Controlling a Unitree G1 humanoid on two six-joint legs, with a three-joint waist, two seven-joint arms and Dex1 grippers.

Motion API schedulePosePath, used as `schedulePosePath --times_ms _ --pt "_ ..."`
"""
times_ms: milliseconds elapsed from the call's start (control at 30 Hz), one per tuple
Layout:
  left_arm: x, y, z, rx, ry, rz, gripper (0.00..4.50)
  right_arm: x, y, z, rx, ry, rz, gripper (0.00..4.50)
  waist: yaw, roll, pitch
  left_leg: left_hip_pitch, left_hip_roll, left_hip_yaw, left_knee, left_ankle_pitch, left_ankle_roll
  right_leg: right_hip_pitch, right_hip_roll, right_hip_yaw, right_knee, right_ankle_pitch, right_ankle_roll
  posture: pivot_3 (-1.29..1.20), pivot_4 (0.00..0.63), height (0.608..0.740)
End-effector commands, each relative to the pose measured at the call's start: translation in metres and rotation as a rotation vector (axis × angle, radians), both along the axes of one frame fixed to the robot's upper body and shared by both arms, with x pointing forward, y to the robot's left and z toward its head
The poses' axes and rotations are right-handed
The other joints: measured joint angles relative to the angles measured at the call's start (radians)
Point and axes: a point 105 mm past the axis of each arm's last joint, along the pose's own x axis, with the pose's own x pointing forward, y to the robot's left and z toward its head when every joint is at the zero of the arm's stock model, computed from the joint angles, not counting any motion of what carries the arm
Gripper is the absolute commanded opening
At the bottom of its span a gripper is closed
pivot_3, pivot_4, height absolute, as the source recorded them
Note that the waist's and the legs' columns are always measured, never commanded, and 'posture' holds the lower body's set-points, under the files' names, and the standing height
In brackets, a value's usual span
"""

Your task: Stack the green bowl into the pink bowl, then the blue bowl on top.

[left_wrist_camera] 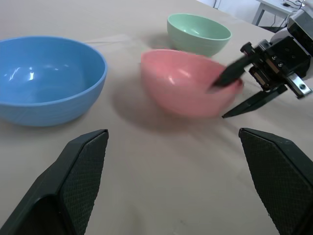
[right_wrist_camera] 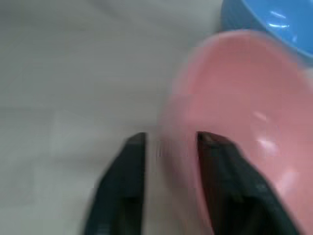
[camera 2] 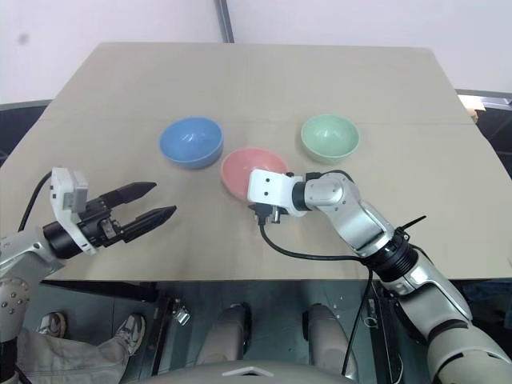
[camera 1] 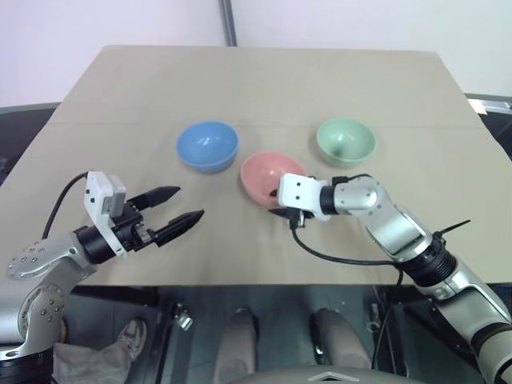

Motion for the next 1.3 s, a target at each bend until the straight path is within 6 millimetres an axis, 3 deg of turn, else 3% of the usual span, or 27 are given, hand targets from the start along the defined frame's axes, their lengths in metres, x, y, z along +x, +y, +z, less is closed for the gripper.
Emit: schedulePosePath --times_ms 33,167,267,400,600,700,833,900,933,1133,1233,1300 --pt "-0.004 -0.004 0.015 0.002 -0.065 -0.006 4.5 -0.007 0.003 0.063 0.23 -0.039 0.02 2.97 -0.003 0.0 0.0 0.0 0.0 0.0 0.0 0.0 0.0 -0.001 0.001 0.0 0.001 0.0 0.0 0.0 0.15 0.74" --pt "-0.004 -0.008 0.013 -0.003 -0.061 -0.019 4.5 -0.014 -0.021 0.106 0.322 -0.012 0.025 2.97 0.002 0.0 0.0 0.0 0.001 0.0 0.0 0.0 0.0 -0.001 0.001 0.0 0.002 0.0 0.0 0.0 0.15 0.74" --pt "-0.001 -0.013 0.013 -0.014 -0.063 -0.035 4.5 0.006 -0.051 0.111 0.224 -0.094 -0.065 2.97 0.005 0.0 0.0 0.0 0.001 0.0 0.0 0.0 0.0 0.0 0.001 0.0 0.001 0.0 0.0 0.0 0.15 0.74" --pt "0.003 -0.019 0.014 -0.024 -0.068 -0.063 4.5 0.04 -0.084 0.091 0.025 -0.175 -0.158 2.97 0.0 -0.001 0.0 0.0 0.001 0.001 0.0 0.0 0.0 0.0 0.001 0.0 0.0 0.0 0.0 0.0 0.15 0.74" --pt "0.003 -0.022 0.016 -0.034 -0.058 -0.098 4.5 0.085 -0.101 0.049 -0.104 -0.108 -0.25 2.97 -0.031 -0.001 0.001 0.0 0.001 0.004 -0.003 0.0 0.0 -0.003 0.001 0.004 0.0 0.0 0.0 0.0 0.15 0.74" --pt "0.002 -0.02 0.016 -0.03 -0.058 -0.083 4.5 0.098 -0.102 0.037 -0.15 -0.086 -0.259 2.97 -0.029 -0.001 0.001 0.0 0.001 0.005 -0.004 0.0 0.0 -0.004 0.001 0.004 0.0 0.0 0.0 0.0 0.15 0.74" --pt "0.0 -0.019 0.016 -0.029 -0.062 -0.076 4.5 0.106 -0.104 0.034 -0.176 -0.098 -0.261 1.25 -0.025 -0.001 0.001 0.0 0.001 0.005 -0.005 0.0 0.0 -0.004 0.001 0.004 0.0 0.0 0.0 0.0 0.15 0.74" --pt "-0.001 -0.02 0.016 -0.031 -0.063 -0.075 4.5 0.107 -0.104 0.034 -0.182 -0.104 -0.25 0.3 -0.025 -0.001 0.001 0.0 0.001 0.005 -0.006 0.0 0.0 -0.004 0.001 0.004 -0.001 0.0 0.0 0.0 0.15 0.74" --pt "-0.001 -0.02 0.015 -0.032 -0.063 -0.074 4.5 0.107 -0.104 0.035 -0.18 -0.113 -0.246 0.09 -0.026 -0.001 0.001 0.0 0.001 0.005 -0.006 0.0 0.0 -0.004 0.001 0.004 0.0 0.0 0.0 0.0 0.15 0.74" --pt "0.001 -0.021 0.014 -0.041 -0.062 -0.067 4.5 0.08 -0.087 0.08 -0.052 -0.174 -0.14 0.09 -0.025 0.0 0.002 0.0 0.001 0.005 -0.006 0.0 0.0 -0.004 0.001 0.004 0.0 0.0 0.0 0.0 0.15 0.74" --pt "0.002 -0.02 0.011 -0.043 -0.056 -0.063 4.5 0.042 -0.063 0.097 0.022 -0.129 0.006 0.09 -0.025 0.0 0.002 0.0 0.001 0.005 -0.007 0.0 0.0 -0.004 0.001 0.004 0.0 0.0 0.0 0.0 0.15 0.74" --pt "0.003 -0.02 0.01 -0.045 -0.052 -0.061 4.5 0.014 -0.048 0.096 0.036 -0.084 0.101 0.09 -0.025 0.0 0.002 0.001 0.001 0.005 -0.008 0.0 0.0 -0.004 0.001 0.004 0.0 0.0 0.0 0.0 0.15 0.74"
